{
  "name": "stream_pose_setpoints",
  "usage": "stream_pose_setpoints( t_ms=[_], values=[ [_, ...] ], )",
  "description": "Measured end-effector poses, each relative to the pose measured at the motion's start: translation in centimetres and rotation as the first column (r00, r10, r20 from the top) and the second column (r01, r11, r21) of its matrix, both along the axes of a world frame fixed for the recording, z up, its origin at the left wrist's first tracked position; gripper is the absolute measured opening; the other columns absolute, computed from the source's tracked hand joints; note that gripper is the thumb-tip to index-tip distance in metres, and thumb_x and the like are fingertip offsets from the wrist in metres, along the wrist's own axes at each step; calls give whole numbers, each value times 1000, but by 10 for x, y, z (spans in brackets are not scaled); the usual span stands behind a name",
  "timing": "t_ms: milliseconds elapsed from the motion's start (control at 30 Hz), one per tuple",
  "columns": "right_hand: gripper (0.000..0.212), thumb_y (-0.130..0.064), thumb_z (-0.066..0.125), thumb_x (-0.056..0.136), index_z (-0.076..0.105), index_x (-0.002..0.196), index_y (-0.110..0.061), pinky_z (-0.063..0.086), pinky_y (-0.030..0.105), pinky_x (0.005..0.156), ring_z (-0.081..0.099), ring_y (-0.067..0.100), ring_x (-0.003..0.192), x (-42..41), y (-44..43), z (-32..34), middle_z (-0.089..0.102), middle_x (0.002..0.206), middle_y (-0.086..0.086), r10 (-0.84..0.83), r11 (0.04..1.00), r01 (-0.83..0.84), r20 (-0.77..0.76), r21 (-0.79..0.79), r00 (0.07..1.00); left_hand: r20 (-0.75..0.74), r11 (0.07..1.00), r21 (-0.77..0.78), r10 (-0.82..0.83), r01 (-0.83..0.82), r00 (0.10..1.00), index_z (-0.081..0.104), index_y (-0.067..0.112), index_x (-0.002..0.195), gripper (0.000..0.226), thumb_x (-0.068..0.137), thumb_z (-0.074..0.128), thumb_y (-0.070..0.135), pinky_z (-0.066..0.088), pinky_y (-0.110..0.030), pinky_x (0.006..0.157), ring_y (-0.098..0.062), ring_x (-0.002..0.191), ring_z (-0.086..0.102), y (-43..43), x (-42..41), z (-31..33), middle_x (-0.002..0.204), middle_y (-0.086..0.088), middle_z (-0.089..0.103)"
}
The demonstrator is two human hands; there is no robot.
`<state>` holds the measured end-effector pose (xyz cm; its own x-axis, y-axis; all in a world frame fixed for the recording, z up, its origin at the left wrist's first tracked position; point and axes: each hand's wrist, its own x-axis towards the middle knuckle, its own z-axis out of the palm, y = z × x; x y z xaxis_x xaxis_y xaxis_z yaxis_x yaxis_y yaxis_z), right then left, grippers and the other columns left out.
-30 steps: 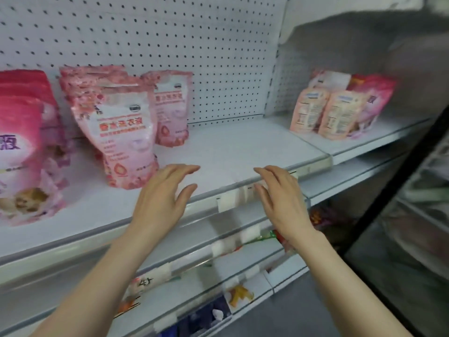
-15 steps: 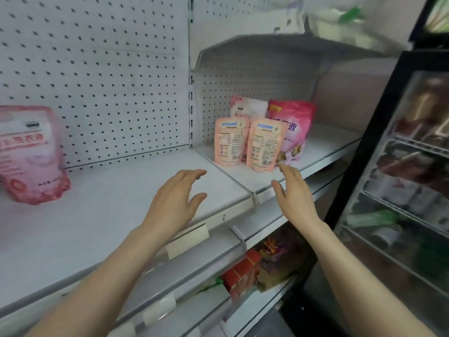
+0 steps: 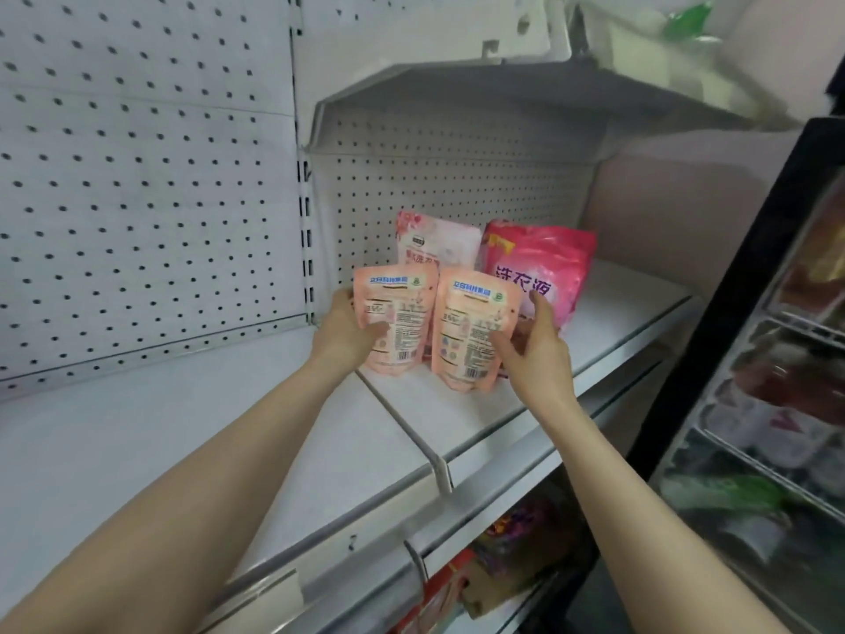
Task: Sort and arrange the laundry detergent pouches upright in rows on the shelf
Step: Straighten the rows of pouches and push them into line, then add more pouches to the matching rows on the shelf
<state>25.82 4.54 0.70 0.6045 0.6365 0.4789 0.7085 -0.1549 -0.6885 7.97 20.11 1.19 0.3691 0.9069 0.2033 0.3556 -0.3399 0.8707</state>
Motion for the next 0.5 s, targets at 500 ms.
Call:
stream_pose_setpoints(
  t_ms=[500],
  values=[
    [66,-60,55,88,38,142,-27,52,40,87,60,22,106,-10,35,-20,59,124,4,363,932,-359,153,-56,919,-268,873,468,291,-140,919,44,22,141,54,90,44,3,35,-31,75,-31,95,54,-18,-56,-8,109,-9,52]
  ],
)
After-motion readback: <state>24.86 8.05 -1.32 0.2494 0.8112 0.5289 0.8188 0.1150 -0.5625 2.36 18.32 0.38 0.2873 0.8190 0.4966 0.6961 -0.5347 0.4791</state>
